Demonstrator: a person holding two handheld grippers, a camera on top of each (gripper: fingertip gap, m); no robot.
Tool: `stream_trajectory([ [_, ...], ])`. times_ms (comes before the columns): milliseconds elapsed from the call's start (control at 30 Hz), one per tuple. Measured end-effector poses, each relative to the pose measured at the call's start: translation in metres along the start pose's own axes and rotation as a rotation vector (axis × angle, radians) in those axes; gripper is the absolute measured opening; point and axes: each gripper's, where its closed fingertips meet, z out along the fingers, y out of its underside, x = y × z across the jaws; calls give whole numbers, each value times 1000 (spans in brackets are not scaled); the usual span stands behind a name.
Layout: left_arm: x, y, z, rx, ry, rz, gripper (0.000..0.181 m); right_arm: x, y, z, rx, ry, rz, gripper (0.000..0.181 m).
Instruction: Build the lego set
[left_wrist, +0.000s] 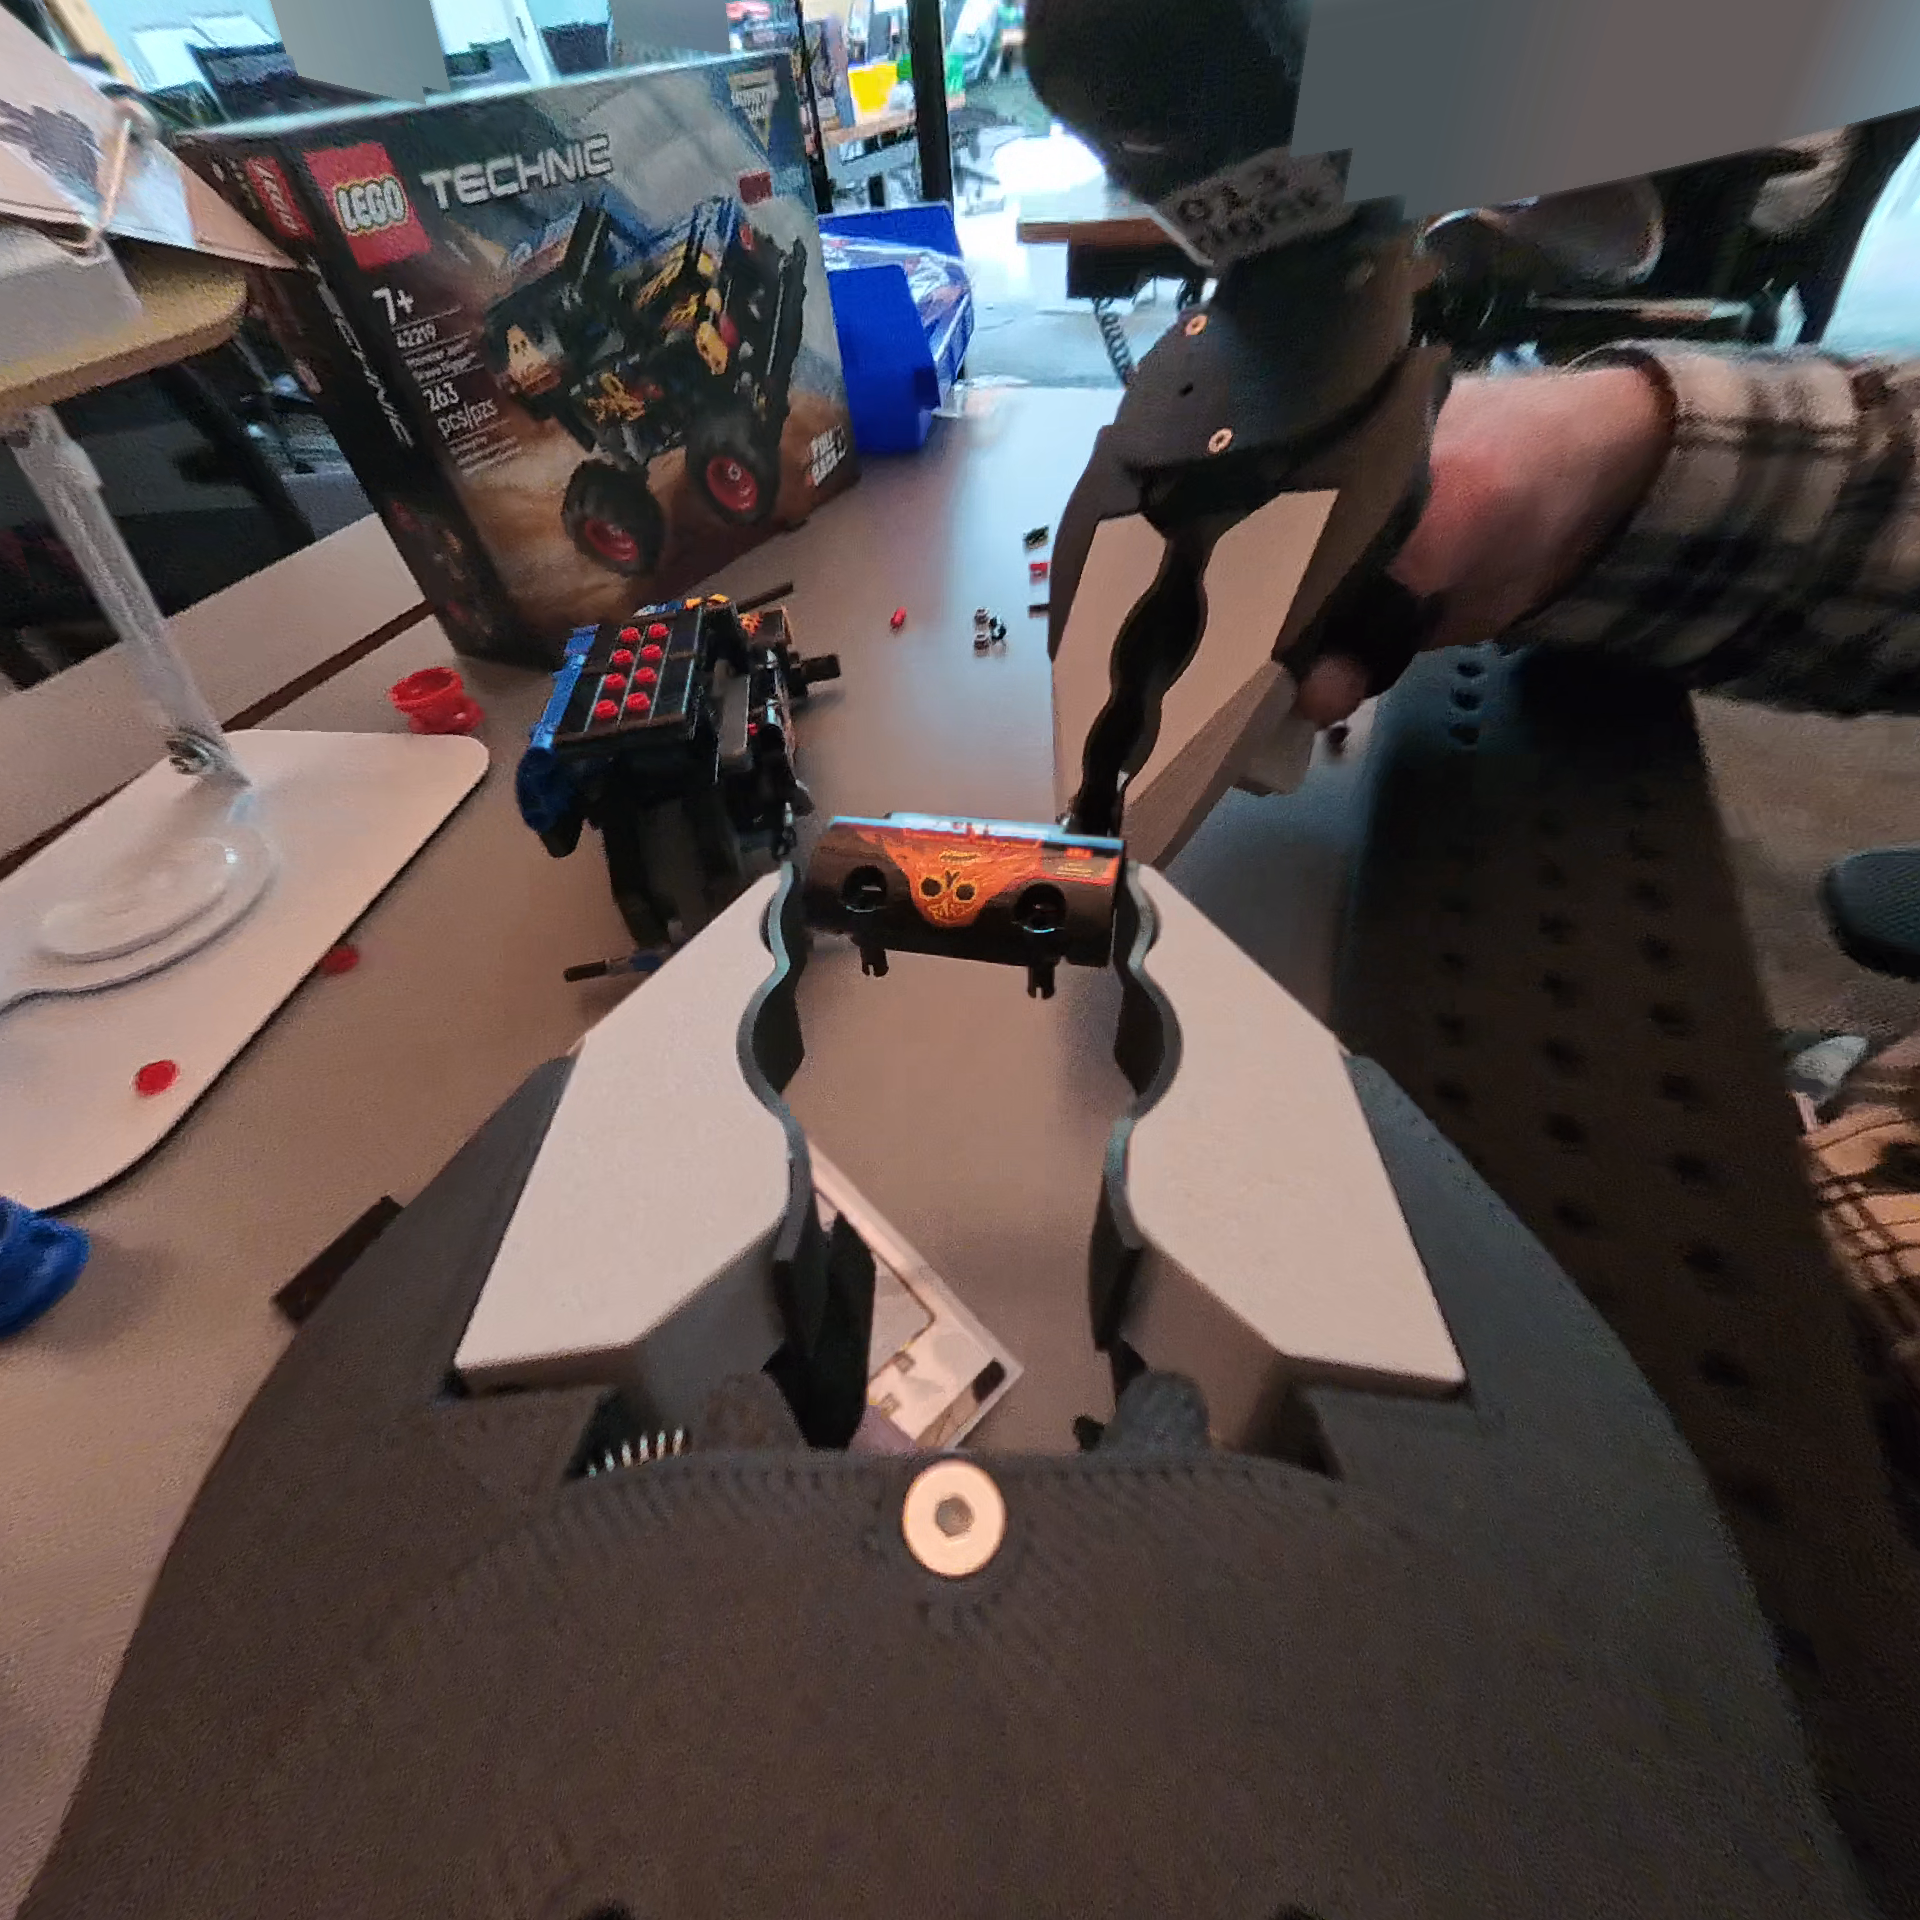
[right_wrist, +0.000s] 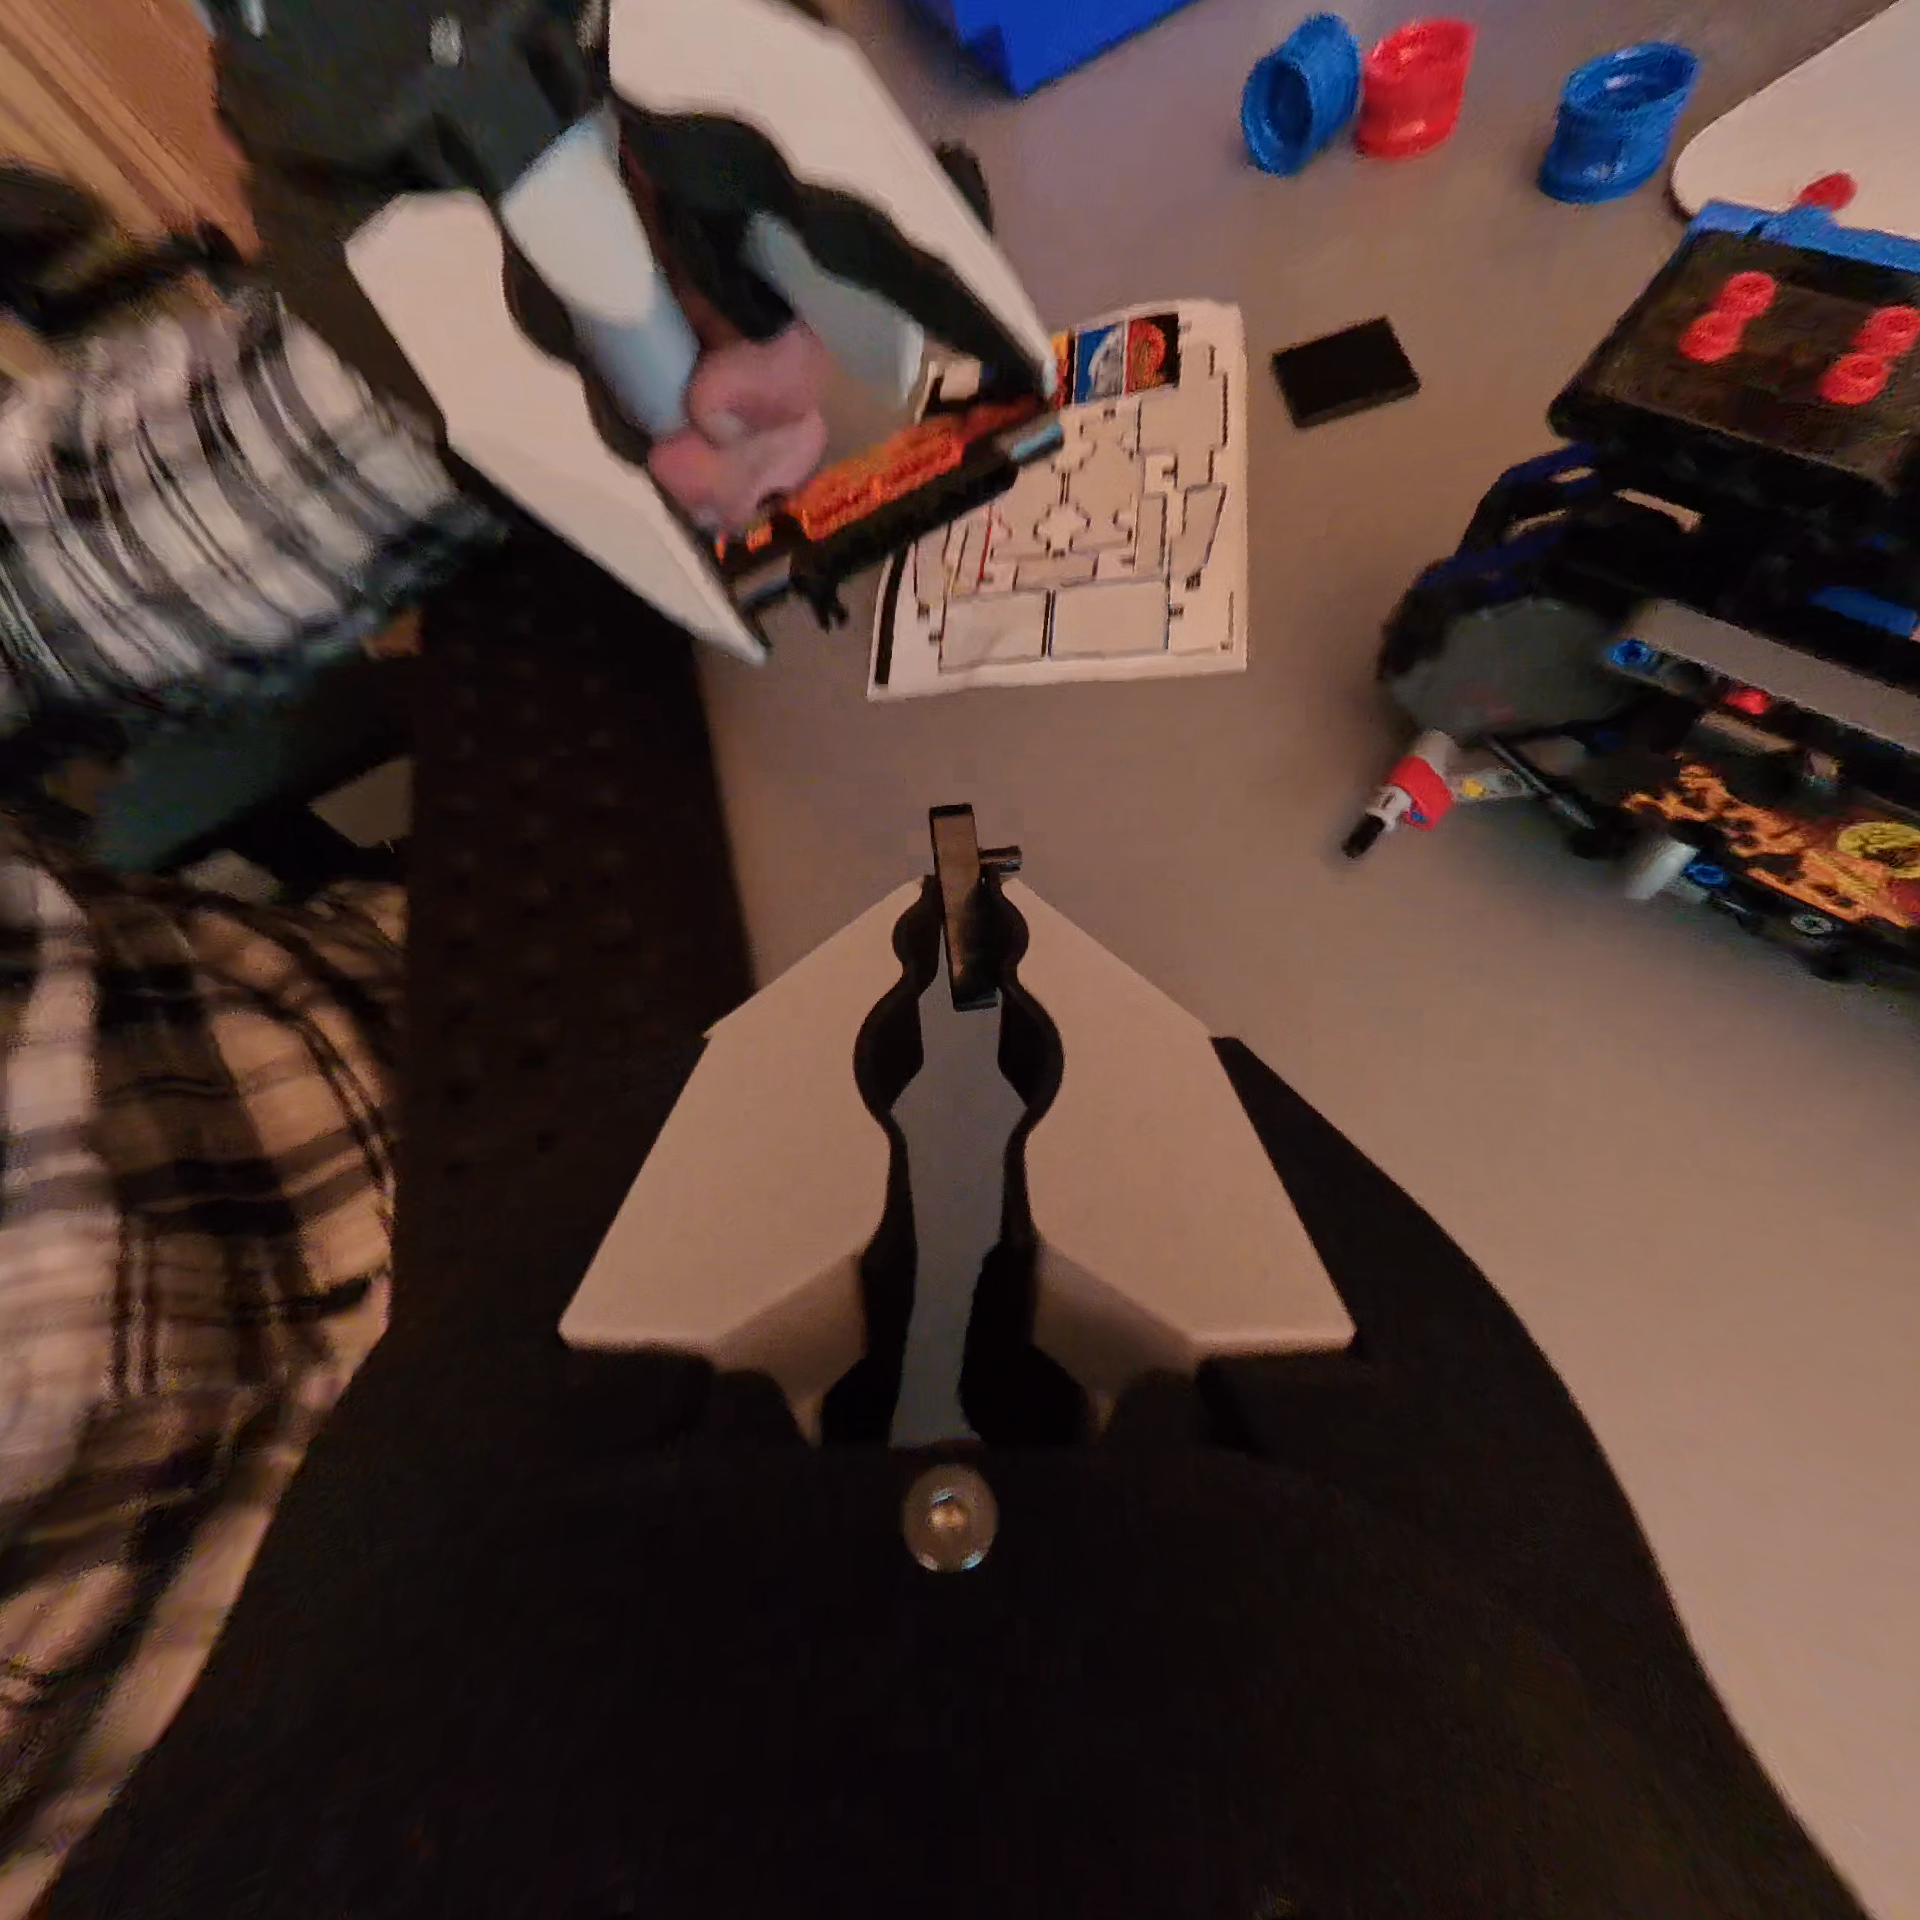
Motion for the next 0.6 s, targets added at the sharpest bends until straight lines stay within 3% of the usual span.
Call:
stream_trajectory([
  [167,7,12,8,-53,29,26,59,21,54,-6,-379,112,-385,9],
  [233,11,13,11,-65,38,40,59,28,49,-10,-399,152,-501,22],
  [333,14,18,14,-94,45,61,59,36,44,-24,-424,204,-441,40],
  [500,15,20,16,-99,55,61,59,16,48,-15,-372,151,-537,20],
  [600,16,16,17,-81,51,64,59,25,52,-5,-402,209,-547,6],
])
